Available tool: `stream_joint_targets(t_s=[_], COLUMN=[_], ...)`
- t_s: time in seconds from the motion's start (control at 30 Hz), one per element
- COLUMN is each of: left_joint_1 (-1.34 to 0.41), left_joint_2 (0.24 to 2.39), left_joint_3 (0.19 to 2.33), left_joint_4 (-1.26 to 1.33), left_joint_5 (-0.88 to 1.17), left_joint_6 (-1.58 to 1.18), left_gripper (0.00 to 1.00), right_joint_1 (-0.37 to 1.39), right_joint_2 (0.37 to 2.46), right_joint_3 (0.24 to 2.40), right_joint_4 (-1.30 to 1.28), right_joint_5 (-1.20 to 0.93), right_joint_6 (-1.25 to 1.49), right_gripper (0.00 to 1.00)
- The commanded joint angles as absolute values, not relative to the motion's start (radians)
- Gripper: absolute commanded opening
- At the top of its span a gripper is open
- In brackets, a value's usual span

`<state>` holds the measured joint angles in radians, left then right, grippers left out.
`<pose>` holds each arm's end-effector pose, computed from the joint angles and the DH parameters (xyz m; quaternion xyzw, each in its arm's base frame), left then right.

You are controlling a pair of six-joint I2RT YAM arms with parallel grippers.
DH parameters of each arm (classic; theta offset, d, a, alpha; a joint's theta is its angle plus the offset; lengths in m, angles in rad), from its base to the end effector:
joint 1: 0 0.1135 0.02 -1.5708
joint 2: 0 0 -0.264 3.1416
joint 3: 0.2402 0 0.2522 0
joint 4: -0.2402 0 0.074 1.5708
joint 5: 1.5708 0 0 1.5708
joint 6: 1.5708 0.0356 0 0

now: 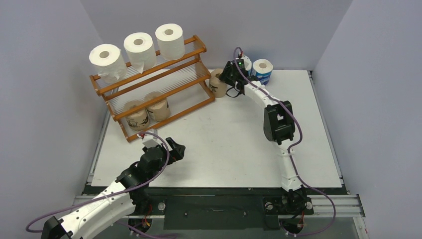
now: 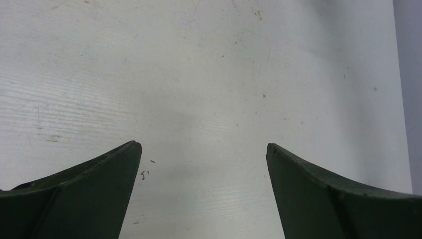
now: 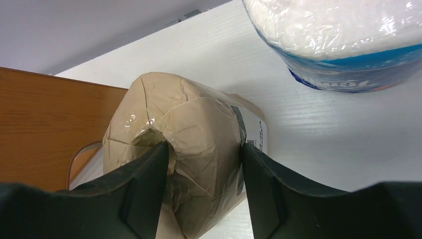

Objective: Place and organize the paper towels onto the shelf
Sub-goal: Move the paper towel to the center of the board.

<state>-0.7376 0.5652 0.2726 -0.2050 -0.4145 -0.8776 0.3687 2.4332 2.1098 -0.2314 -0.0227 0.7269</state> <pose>0.1152 -0.0853 0.1908 -0.1638 0.8316 -0.2393 0.4736 0.5267 0.2044 0.2066 0.1502 0.8607 0.2618 0.4101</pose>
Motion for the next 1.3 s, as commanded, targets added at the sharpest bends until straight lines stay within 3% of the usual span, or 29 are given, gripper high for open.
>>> stream_joint_targets(t_s=[0.0, 0.4, 0.6, 1.27], left_joint_1=[-0.731, -0.727, -0.727, -0.727], left_joint_2=[0.573, 0.590, 0.560, 0.370], left_joint_3=[0.276, 0.283, 0.284, 0.282], left_joint_4=[-0.151, -0.142, -0.162, -0.268], left_joint_5=[-0.431, -0.423, -0.415, -0.406], left_joint_6=[-0.869, -0.870, -0.875, -0.875], left_gripper=[0.96, 0.96, 0.96, 0.96], right_joint_1=[0.356, 0.353, 0.349, 0.409], right_joint_2=[2.462, 2.376, 2.268, 1.689], right_joint_3=[2.135, 2.043, 1.946, 1.310], right_joint_4=[-0.236, -0.190, -0.183, -0.124], right_joint_5=[-0.041, -0.040, -0.011, 0.113], right_joint_6=[0.736, 0.740, 0.719, 0.638], right_gripper=[0.51, 0.29, 0.27, 0.24])
